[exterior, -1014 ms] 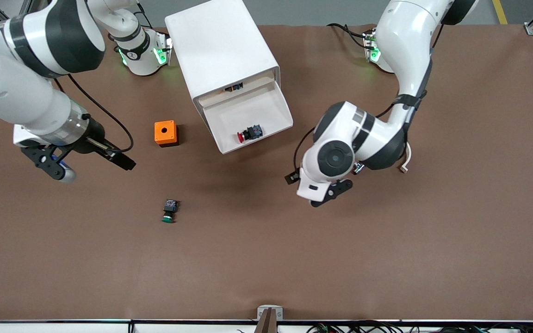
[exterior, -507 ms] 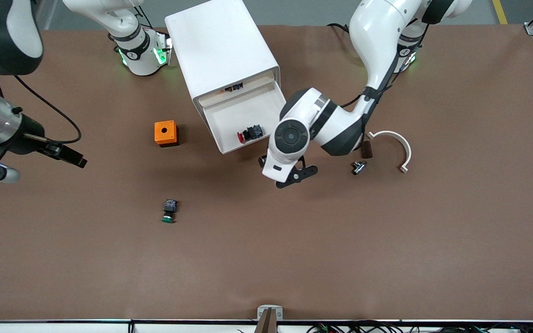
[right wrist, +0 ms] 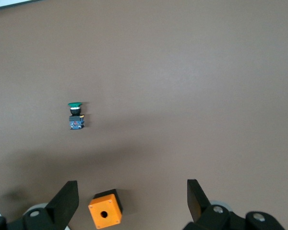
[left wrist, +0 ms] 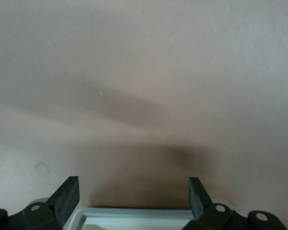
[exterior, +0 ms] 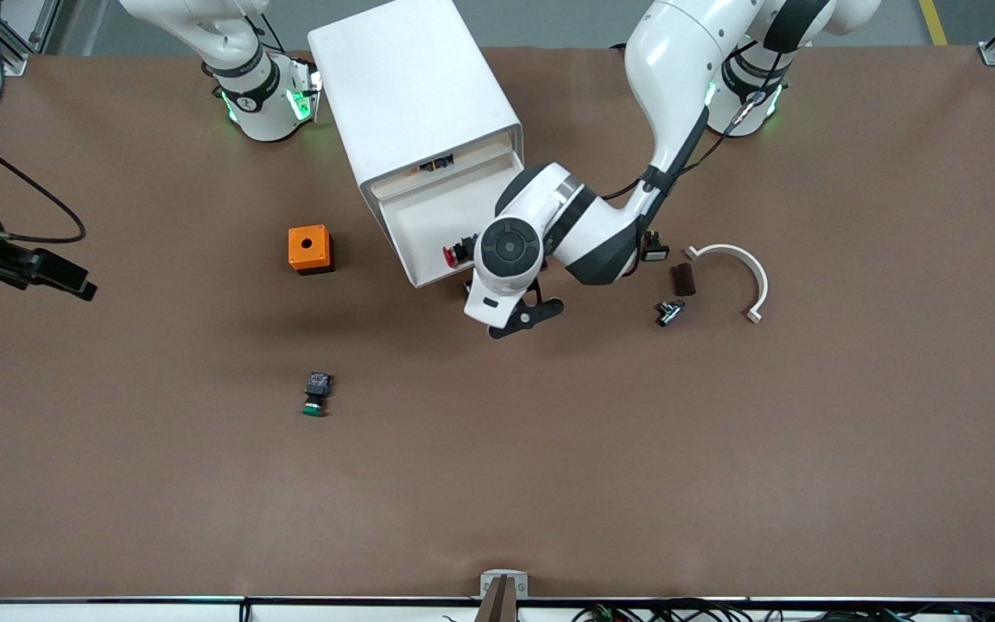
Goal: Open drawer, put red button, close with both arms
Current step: 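Push the drawer shut with the left gripper while the right gripper withdraws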
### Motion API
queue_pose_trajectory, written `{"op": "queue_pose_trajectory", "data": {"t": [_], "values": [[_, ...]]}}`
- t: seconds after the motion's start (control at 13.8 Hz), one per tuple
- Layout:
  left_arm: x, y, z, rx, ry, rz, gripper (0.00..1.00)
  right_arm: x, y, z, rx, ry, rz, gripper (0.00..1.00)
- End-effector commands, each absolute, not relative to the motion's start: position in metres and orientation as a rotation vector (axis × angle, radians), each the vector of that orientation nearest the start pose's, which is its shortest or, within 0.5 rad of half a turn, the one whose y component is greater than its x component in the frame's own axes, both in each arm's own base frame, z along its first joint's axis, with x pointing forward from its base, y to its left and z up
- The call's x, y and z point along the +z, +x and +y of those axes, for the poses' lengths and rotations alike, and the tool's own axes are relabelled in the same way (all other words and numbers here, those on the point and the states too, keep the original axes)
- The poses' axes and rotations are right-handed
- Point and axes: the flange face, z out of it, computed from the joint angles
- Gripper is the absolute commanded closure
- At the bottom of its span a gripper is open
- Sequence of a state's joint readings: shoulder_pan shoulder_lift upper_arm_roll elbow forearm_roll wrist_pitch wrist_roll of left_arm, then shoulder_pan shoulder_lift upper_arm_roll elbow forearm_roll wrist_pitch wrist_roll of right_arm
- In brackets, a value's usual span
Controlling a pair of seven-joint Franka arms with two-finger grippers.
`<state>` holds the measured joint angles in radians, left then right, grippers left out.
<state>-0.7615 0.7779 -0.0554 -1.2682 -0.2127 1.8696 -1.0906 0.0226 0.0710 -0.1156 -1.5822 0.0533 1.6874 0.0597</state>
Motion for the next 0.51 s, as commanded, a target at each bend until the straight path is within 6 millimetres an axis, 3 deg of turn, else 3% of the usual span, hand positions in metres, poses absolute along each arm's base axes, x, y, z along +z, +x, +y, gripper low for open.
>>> {"op": "queue_pose_trajectory", "data": {"t": [0.0,0.14,0.43], "values": [[0.281,0.472,-0.556,0.510,-3.059,-0.590,0.00,0.613,0.560,-0.057,-0.083,-3.111,0.165,0.00],[0.283,0.453,-0.570,0.545,-3.061,-0.563,0.00,0.630,0.546,-0.053,-0.122,-3.166,0.136,0.00],[0.277,0.398,-0.606,0.552,-3.036,-0.484,0.00,0.634,0.533,-0.054,-0.136,-3.167,0.109,0.00]]}}
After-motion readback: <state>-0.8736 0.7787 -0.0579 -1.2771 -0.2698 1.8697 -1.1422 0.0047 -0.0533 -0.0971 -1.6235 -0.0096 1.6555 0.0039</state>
